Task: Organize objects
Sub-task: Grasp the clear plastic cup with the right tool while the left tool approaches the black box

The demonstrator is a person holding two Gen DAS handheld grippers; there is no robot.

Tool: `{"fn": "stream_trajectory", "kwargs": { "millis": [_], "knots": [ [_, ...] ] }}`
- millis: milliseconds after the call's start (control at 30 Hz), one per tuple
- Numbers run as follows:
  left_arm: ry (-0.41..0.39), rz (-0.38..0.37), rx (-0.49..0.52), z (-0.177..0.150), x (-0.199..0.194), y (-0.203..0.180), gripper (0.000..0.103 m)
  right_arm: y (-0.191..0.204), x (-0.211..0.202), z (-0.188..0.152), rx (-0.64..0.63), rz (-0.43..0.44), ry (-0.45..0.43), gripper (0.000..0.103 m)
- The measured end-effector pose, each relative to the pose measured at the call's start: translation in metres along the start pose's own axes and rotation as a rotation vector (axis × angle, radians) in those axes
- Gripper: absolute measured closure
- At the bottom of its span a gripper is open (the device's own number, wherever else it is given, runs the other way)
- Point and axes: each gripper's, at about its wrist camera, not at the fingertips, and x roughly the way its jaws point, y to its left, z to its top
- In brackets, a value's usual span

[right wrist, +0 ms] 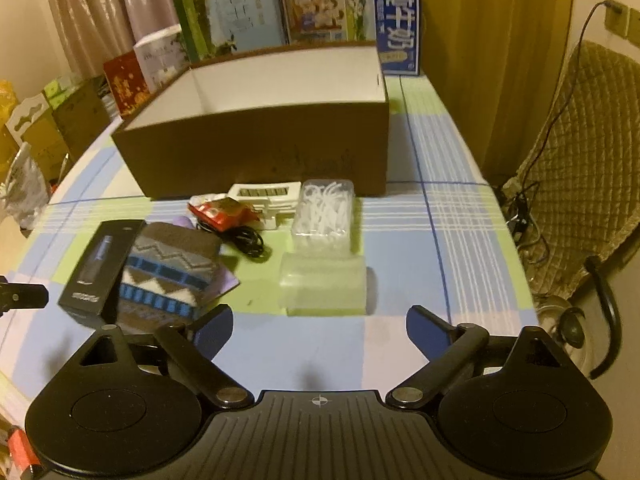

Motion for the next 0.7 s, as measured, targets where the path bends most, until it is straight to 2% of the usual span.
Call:
{"fn": "stream_trajectory", "kwargs": {
  "millis": [300,500,700],
  "knots": [
    [0.023,0.046,-0.031,0.008,0.025,-0.002,0.001,-0.008,0.049,0.009,-0.009,-0.009,0.044,0.013],
    [0.033,0.072,-0.042,0.012,0.036,-0.004,0.001,-0.009,0.068,0.013,-0.021,-0.005,0.064,0.013],
    [0.044,0.091,-0.039,0.015,0.044,-0.006,0.001,-0.008,0.083,0.018,-0.021,-0.016,0.080,0.018]
  ]
}}
